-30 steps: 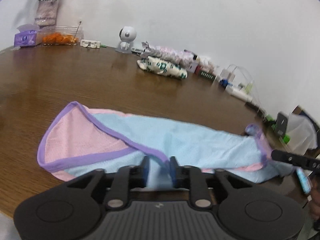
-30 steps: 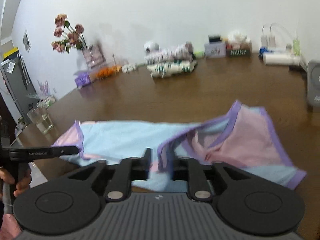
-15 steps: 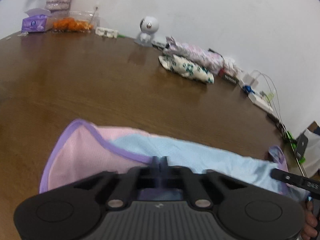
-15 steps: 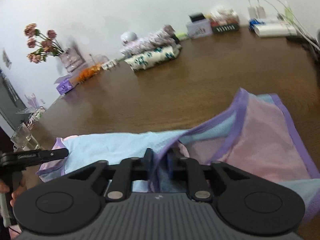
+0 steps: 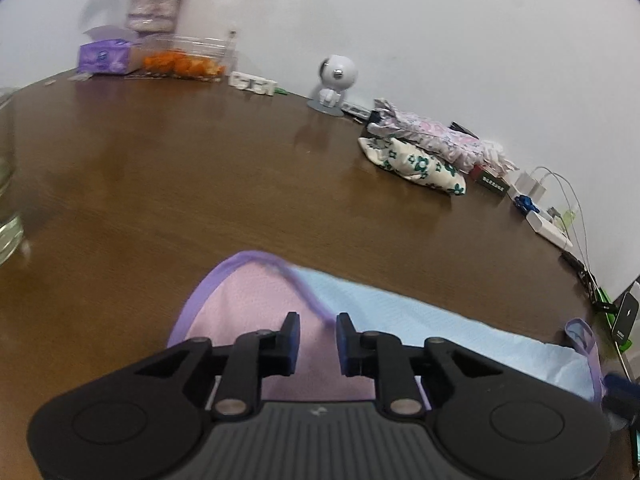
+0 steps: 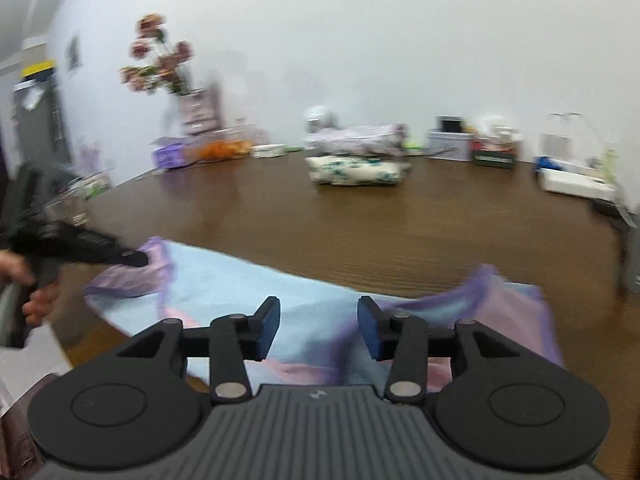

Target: Fold clothes

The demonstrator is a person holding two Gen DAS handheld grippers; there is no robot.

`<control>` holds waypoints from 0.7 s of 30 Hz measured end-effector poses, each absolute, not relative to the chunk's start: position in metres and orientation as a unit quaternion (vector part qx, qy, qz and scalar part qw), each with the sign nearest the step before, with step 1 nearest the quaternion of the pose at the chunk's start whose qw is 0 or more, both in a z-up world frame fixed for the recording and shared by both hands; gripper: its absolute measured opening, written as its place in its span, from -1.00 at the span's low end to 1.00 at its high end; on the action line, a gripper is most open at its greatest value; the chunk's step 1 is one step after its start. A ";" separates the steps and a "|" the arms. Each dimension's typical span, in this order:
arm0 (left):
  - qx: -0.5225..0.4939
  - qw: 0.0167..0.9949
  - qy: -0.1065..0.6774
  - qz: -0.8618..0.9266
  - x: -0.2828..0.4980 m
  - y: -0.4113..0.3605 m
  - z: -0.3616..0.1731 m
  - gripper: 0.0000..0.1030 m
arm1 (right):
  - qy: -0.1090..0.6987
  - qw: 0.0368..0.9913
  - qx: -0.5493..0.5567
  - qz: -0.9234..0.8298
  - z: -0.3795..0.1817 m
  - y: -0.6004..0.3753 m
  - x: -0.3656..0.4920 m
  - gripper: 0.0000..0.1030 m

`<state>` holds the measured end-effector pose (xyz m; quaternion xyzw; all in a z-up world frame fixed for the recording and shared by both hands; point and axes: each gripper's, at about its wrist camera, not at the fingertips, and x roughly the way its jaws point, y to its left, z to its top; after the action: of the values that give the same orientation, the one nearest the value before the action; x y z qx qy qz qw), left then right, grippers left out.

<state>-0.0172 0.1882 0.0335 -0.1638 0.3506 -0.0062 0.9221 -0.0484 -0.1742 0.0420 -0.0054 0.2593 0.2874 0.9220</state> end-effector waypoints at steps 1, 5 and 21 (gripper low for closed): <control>-0.162 0.922 0.353 -0.008 -0.011 0.187 0.033 -0.68 | 0.262 0.916 -0.010 0.303 0.041 -0.166 -0.048 -0.20; -0.157 0.920 0.360 -0.010 0.009 0.187 0.029 -0.79 | 0.266 0.896 -0.050 0.352 0.032 -0.122 -0.044 -0.28; -0.107 0.933 0.328 -0.100 -0.011 0.142 0.044 -0.58 | 0.261 0.871 -0.155 0.386 0.036 -0.064 -0.040 -0.27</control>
<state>-0.0107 0.1420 0.0437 -0.1073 0.3280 -0.1001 0.9332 -0.0396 -0.0645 0.0362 -0.1549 0.2609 0.3859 0.8712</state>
